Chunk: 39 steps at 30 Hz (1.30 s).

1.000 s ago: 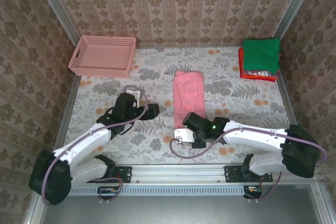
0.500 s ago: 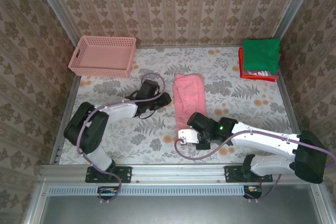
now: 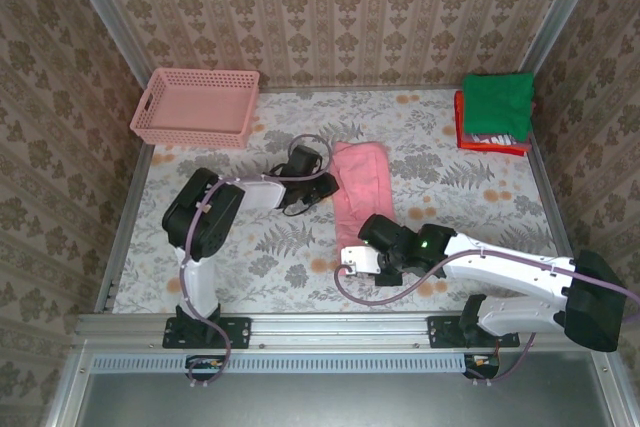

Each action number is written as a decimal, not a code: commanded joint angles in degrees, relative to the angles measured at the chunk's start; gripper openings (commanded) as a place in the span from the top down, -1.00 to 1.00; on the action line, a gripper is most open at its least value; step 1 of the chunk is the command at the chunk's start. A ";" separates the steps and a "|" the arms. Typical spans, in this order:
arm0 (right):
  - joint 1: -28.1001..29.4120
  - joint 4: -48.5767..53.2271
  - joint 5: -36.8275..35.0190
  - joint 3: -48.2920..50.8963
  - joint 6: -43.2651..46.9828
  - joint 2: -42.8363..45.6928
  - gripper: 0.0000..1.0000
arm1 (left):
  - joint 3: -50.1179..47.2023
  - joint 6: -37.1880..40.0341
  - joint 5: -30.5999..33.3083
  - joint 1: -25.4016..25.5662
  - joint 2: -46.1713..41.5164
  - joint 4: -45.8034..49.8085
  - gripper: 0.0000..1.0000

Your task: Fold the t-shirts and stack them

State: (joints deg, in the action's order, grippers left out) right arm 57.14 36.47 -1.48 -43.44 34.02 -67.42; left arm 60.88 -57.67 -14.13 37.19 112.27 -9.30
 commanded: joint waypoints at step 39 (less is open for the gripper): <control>-22.90 11.18 1.54 -34.12 17.00 -25.24 1.00 | -6.90 -1.52 -13.40 -2.23 7.61 -5.92 1.00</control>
State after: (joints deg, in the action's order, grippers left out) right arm 36.34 48.93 -0.97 -73.97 47.88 -90.56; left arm 56.01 -57.80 -23.83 34.81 113.78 -19.64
